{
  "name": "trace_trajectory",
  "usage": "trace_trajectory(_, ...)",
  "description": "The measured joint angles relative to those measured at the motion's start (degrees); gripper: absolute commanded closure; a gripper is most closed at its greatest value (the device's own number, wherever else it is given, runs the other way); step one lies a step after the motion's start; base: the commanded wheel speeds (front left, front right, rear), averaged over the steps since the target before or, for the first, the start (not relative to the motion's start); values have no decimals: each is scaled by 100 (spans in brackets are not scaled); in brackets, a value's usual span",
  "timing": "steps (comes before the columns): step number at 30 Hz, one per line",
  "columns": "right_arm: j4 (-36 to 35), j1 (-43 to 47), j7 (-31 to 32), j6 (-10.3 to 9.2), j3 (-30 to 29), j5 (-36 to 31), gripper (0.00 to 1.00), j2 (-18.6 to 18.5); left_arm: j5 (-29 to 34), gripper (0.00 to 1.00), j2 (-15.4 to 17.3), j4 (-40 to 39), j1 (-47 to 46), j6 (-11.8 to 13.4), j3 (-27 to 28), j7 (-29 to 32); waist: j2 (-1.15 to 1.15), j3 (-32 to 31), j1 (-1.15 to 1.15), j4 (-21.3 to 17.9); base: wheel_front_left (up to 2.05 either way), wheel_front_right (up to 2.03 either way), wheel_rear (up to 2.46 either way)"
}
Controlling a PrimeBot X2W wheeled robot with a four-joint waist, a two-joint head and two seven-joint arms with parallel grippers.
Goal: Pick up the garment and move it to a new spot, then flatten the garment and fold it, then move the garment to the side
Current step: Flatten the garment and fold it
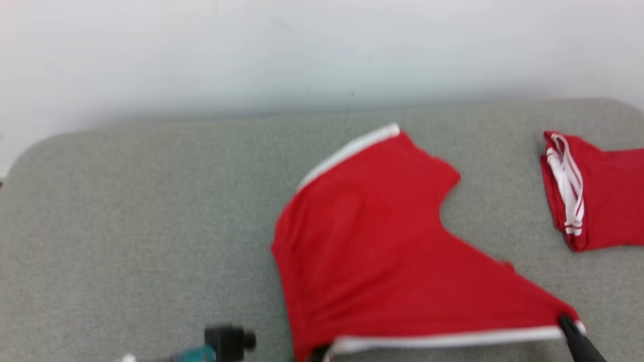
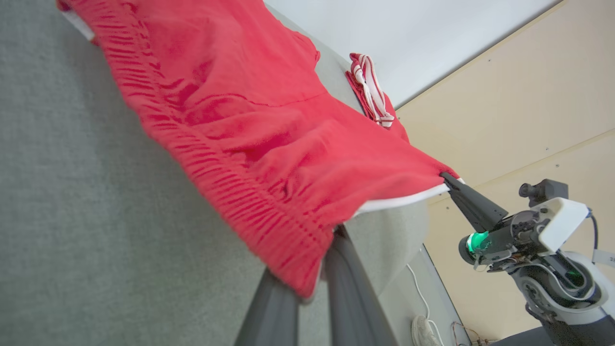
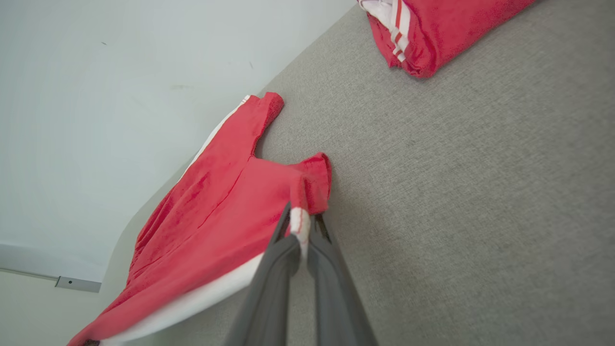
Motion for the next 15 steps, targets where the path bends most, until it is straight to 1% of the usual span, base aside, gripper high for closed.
trace_trajectory(4, -390, 752, 121, -1, -201, 225, 100, -4, -132, 100, -2, -510, 640, 125, -68, -48, 0, -261, -1, 27, 0, 0, 0)
trace_trajectory(7, -616, 946, 296, -1, -310, 194, 100, -2, -265, 100, 33, -818, 841, 170, -59, -53, 0, -238, 0, 73, 0, 0, 0)
trace_trajectory(10, -736, 763, 560, -1, -398, 85, 100, -4, -344, 100, 71, -1025, 810, 218, 15, 7, 0, -148, 1, 113, 0, 0, 0)
trace_trajectory(11, -743, 606, 657, -1, -433, 29, 100, -3, -403, 100, 65, -1088, 789, 236, 49, 43, 0, -109, 1, 131, 0, 0, 0)
trace_trajectory(13, -686, 180, 903, -1, -503, 108, 100, -8, -723, 100, -2, -1177, 723, 243, 213, 140, 0, -14, 2, 179, 0, 0, 0)
trace_trajectory(15, -582, -270, 1088, -1, -622, -100, 100, -16, -875, 100, -42, -1259, 517, 254, 310, 327, 0, 106, 2, 255, 0, 0, 0)
